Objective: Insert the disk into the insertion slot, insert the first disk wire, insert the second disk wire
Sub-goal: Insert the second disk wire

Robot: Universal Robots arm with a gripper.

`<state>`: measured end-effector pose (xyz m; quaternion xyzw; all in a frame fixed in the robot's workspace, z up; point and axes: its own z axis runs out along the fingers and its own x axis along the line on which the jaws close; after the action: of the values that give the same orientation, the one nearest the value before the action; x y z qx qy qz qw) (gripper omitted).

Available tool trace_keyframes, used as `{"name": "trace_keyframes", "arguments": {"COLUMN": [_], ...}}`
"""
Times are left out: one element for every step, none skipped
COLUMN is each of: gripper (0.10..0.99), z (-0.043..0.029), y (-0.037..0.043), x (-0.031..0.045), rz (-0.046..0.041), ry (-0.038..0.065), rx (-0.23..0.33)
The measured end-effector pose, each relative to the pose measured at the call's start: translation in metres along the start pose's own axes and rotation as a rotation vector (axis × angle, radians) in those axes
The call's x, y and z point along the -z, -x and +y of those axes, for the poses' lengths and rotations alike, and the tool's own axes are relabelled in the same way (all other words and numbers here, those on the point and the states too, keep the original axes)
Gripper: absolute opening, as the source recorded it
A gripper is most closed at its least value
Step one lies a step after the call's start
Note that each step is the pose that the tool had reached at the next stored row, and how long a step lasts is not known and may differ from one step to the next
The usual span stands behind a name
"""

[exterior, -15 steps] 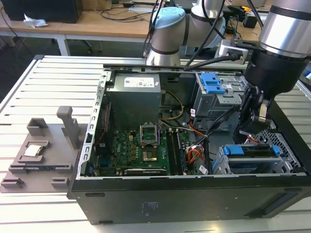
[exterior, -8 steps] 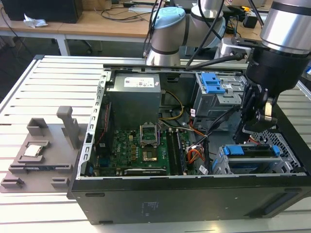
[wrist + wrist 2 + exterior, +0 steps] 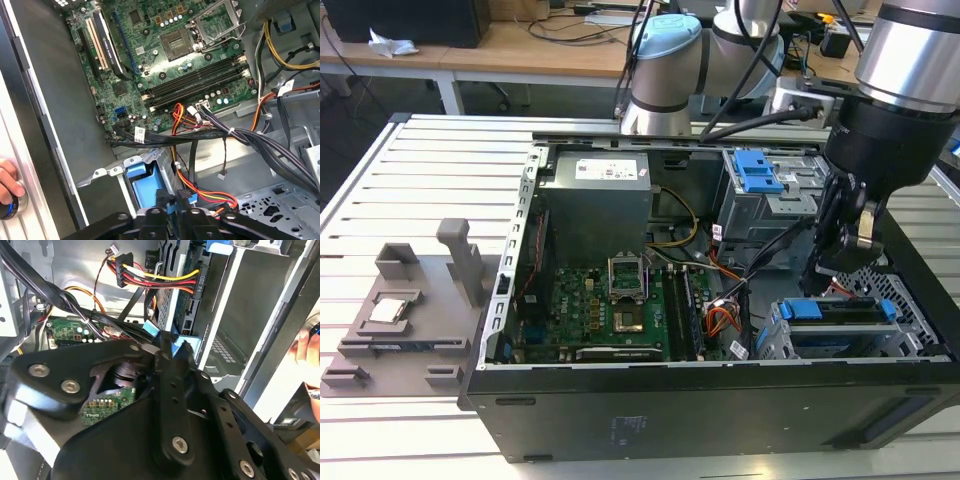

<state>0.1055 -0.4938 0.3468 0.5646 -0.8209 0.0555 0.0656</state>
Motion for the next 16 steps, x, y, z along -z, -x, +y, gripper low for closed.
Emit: {"name": "trace_keyframes", "arguments": {"gripper": [0.282, 0.282, 0.282, 0.282, 0.282, 0.282, 0.282, 0.282, 0.282, 0.282, 0.282, 0.282, 0.282, 0.282, 0.271, 0.2], "z": [0.0, 0.0001, 0.0002, 0.0005, 0.0008, 0.0011, 0.0016, 0.002, 0.0021, 0.0021, 0.002, 0.002, 0.002, 0.002, 0.002, 0.002], "y": [0.0, 0.0003, 0.0008, 0.0019, 0.0026, 0.0033, 0.0048, 0.0061, 0.0063, 0.0064, 0.0064, 0.0064, 0.0064, 0.0064, 0.0064, 0.0064], "x": [0.0, 0.0, -0.0001, -0.0008, -0.0015, -0.0022, -0.0037, -0.0052, -0.0062, -0.0065, -0.0066, -0.0066, -0.0064, -0.0065, -0.0065, -0.0064], "rz": [0.0, 0.0025, 0.0059, 0.0142, 0.0191, 0.0224, 0.0286, 0.0316, 0.0389, 0.0501, 0.057, 0.0675, 0.0694, 0.0696, 0.0703, 0.0711], "ry": [0.0, -0.001, -0.002, -0.005, -0.006, -0.007, -0.008, -0.008, -0.011, -0.015, -0.017, -0.022, -0.022, -0.022, -0.023, -0.023], "rx": [-0.002, -0.002, -0.002, -0.005, -0.007, -0.01, -0.015, -0.021, -0.024, -0.026, -0.026, -0.027, -0.027, -0.027, -0.027, -0.027]}}
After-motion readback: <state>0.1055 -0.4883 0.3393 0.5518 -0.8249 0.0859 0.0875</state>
